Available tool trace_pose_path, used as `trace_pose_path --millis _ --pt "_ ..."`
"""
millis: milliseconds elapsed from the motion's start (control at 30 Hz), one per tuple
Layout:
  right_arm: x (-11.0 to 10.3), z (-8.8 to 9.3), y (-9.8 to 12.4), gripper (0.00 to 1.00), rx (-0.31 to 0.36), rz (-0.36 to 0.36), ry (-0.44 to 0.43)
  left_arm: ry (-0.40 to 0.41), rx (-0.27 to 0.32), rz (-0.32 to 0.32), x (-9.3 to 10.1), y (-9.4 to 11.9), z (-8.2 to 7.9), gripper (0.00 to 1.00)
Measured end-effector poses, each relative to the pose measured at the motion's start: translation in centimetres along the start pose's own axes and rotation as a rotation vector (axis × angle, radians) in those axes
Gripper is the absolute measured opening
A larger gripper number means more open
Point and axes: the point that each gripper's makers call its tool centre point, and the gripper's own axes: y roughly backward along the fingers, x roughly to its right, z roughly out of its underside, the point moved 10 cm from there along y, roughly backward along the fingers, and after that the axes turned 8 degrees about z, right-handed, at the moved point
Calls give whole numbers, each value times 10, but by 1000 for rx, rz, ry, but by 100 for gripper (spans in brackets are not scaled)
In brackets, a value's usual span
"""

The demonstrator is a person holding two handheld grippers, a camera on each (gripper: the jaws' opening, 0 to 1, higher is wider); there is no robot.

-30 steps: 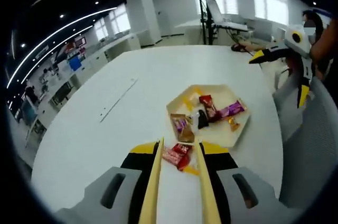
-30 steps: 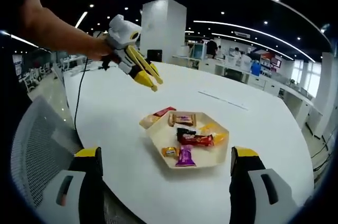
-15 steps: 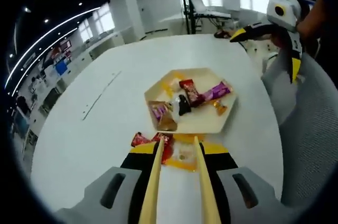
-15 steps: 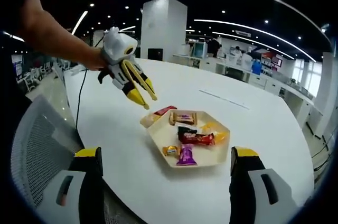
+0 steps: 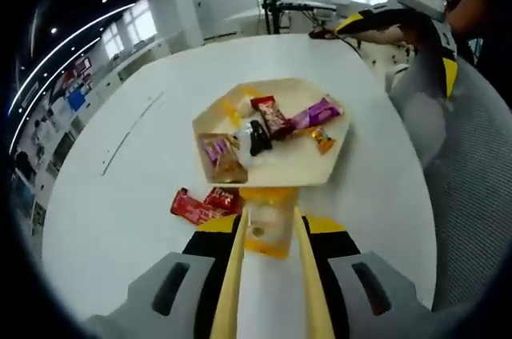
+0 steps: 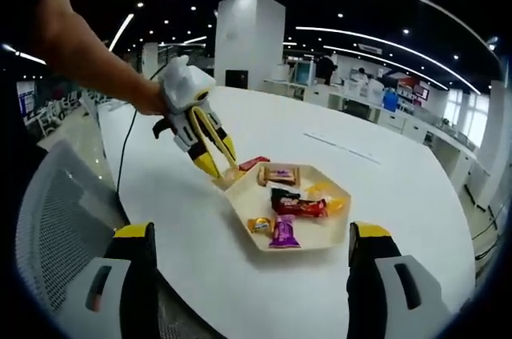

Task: Place the target food into the container with the food tongs after gripping and lifting it, then release it inside without dropping or visibly crushing the food.

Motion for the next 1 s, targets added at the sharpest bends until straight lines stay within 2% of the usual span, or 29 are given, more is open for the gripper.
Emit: trace_pose_path --millis 167,233,400,467,533,567,633,733,1000 --pt "-1 0 0 98 -2 -4 9 14 9 -5 -4 -2 1 27" --pt "0 0 0 98 -1 1 0 2 -20 -1 -4 -5 3 27" --pt "0 1 -1 98 -5 0 2 13 -32 6 -4 -9 4 27" --pt "0 1 -1 98 -7 0 4 -30 -84 11 -3 -13 6 26" --pt "0 1 -1 98 -8 -1 7 -17 -110 38 2 -16 6 25" --pt "-1 1 -1 98 -9 0 10 -7 -82 25 0 -14 4 24" --pt "0 1 -1 98 -9 1 10 38 -106 29 0 -13 5 23" --pt "0 2 -2 98 -11 0 9 86 -91 32 2 -15 6 21" --pt "0 1 -1 98 -14 2 13 143 -66 35 5 -10 7 19"
